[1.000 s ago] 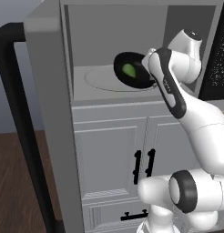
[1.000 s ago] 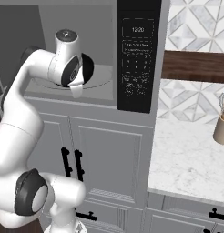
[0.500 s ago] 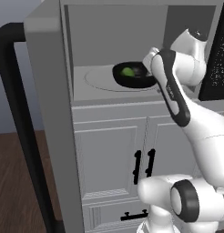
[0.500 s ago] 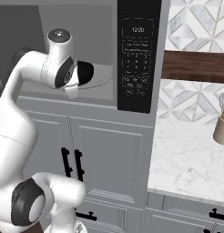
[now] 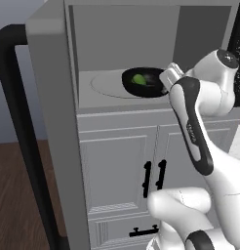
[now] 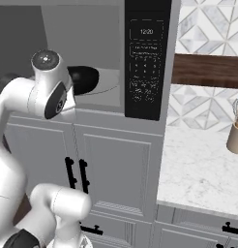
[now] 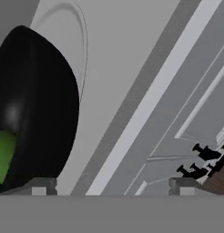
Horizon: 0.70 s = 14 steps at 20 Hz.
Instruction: Pick the avocado from the sink and place it in the bowl. Then pick the bowl and place it in the microwave. Then close the microwave door and press the start button.
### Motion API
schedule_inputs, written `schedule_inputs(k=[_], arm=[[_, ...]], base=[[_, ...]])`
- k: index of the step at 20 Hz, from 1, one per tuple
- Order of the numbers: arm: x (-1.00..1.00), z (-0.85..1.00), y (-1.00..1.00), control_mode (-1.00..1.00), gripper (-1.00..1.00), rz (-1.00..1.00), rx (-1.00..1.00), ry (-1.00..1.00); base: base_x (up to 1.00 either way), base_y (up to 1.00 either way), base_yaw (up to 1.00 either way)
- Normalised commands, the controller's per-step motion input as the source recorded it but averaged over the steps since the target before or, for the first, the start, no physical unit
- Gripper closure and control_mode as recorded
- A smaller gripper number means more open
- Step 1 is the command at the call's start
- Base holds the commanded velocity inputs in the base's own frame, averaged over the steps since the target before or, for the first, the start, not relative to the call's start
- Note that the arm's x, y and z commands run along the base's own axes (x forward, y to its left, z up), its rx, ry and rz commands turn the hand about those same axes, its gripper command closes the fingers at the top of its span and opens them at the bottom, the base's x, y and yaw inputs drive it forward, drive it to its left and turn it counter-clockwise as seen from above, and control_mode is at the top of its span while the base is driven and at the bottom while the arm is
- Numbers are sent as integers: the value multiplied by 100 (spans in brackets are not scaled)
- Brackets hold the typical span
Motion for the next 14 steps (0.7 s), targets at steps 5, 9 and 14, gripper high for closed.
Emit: schedule_inputs(k=[5, 9, 14], arm=[[-45, -6, 0, -100, -100, -3, -29, -8], [-34, 0, 0, -100, -100, -11, -46, -18], [-8, -9, -1, -100, -100, -8, -46, -20]], base=[[0, 0, 0], [0, 0, 0], [0, 0, 0]])
